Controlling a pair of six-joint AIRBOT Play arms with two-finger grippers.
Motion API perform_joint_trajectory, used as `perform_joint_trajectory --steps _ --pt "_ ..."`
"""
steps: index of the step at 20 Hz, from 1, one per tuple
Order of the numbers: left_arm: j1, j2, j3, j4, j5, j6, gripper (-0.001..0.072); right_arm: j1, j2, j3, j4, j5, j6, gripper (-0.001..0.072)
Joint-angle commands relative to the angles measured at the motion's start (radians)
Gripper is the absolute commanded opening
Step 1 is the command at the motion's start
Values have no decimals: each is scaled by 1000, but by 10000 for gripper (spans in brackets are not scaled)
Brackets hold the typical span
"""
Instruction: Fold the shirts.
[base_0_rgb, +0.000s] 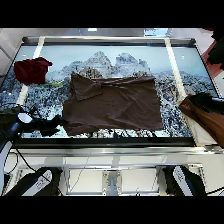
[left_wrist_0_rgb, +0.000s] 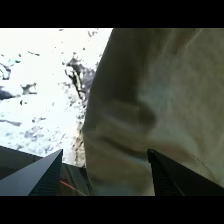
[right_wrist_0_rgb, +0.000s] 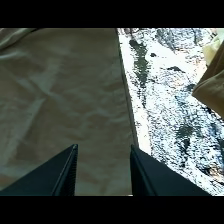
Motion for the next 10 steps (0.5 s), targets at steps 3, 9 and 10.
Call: perform_joint_trajectory --steps 3,9,10 --pt "1 -105 0 -163 40 120 579 0 0 0 24 5 1 384" --pt "1 -121 12 -179 108 134 12 0 0 -3 11 94 21 384" --pt "1 -121 16 -180 109 134 12 0 0 -20 -1 130 43 384"
